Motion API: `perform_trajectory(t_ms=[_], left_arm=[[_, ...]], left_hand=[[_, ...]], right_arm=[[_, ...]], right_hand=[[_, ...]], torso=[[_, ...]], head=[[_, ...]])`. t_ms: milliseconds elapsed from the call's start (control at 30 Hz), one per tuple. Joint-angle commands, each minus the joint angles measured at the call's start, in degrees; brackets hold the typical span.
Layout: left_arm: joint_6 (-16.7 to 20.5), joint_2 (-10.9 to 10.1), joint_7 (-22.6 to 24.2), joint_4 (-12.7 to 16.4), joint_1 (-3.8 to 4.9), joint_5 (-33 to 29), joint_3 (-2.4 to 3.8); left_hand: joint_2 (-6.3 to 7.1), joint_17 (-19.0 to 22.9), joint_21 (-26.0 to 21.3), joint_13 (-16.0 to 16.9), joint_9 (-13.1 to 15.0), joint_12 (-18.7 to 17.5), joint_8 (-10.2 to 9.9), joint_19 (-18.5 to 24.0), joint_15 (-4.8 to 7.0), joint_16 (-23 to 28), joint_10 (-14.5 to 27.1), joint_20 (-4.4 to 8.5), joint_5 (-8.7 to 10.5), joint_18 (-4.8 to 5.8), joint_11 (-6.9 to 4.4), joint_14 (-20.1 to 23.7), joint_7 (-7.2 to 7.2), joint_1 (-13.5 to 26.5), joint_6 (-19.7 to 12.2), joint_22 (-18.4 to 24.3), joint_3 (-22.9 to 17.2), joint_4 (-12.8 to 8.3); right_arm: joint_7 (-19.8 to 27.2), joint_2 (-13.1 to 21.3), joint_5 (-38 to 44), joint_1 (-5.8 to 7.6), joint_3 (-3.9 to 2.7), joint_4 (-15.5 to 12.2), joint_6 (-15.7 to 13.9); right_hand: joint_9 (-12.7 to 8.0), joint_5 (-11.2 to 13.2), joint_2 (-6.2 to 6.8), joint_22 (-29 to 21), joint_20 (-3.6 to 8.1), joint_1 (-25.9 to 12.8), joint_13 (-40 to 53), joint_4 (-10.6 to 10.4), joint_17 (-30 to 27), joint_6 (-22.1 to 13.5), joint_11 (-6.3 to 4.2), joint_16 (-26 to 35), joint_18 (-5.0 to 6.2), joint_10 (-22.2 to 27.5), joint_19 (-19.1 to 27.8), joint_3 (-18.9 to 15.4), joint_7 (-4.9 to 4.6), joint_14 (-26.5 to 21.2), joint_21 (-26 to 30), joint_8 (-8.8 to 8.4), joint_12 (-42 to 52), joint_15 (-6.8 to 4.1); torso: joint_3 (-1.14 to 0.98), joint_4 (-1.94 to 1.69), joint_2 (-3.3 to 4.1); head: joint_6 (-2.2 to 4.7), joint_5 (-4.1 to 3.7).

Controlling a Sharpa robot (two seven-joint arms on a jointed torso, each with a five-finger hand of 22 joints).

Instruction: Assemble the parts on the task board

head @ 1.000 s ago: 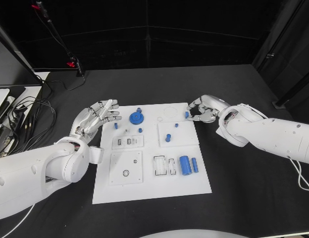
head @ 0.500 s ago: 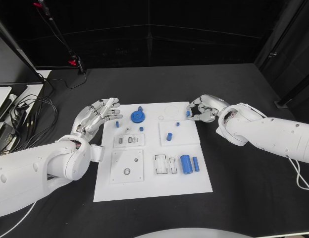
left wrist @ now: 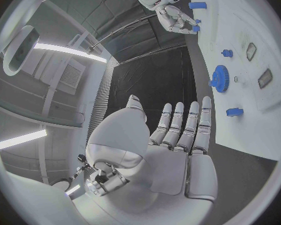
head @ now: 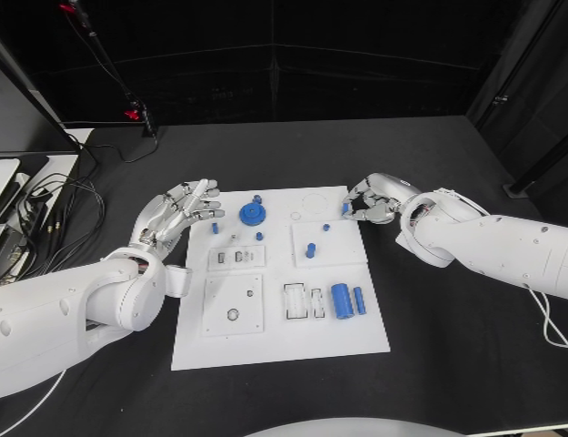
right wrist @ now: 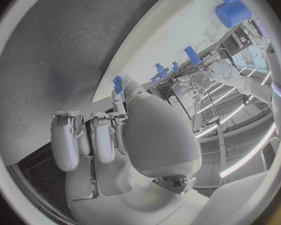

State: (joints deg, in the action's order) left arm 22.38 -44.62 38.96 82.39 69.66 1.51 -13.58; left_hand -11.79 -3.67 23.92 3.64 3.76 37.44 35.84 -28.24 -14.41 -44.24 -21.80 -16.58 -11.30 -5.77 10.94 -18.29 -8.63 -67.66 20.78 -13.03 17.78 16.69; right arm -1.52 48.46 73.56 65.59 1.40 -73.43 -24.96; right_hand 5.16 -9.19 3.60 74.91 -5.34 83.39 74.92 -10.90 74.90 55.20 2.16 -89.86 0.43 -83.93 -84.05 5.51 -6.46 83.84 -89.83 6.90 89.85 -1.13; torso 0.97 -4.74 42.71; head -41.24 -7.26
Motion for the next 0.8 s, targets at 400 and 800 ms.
perform_trajectory(t_ms=[400,800], left_arm=[[0.29,-0.15,8.35,0.14,0.09,0.3,0.06],[0.29,-0.17,8.29,0.1,0.09,0.3,0.06]], left_hand=[[-0.59,0.07,0.21,0.08,0.06,0.21,-0.27,-0.47,0.12,0.3,-0.13,0.12,-0.46,-0.62,0.45,-0.15,-5.0,-0.18,-0.55,0.09,0.1,-0.09],[-0.62,0.06,0.21,0.08,0.06,0.22,-0.27,-0.47,0.14,0.34,-0.16,0.12,-0.52,-0.64,0.55,-0.17,-5.1,-0.25,-0.56,0.11,0.08,-0.1]], right_arm=[[0.1,-0.17,0.25,-0.03,-0.05,-0.03,-0.21],[-0.09,-0.14,0.25,-0.16,-0.05,-0.23,-0.24]], right_hand=[[0.07,0.6,-0.81,15.09,-0.24,-0.26,15.08,-0.44,15.1,1.63,0.49,-0.14,-0.43,-6.07,-5.95,0.34,-0.08,6.16,-0.17,0.31,0.15,0.4],[-0.4,-0.13,-0.25,15.09,-0.42,0.03,15.08,-0.17,15.1,0.74,0.75,-0.14,-0.43,-6.07,-5.95,0.3,-0.4,6.16,-0.17,-0.7,0.15,0.57]], torso=[[0.01,0.01,0.0],[-0.01,0.0,0.0]], head=[[-0.15,0.34],[-0.23,0.36]])
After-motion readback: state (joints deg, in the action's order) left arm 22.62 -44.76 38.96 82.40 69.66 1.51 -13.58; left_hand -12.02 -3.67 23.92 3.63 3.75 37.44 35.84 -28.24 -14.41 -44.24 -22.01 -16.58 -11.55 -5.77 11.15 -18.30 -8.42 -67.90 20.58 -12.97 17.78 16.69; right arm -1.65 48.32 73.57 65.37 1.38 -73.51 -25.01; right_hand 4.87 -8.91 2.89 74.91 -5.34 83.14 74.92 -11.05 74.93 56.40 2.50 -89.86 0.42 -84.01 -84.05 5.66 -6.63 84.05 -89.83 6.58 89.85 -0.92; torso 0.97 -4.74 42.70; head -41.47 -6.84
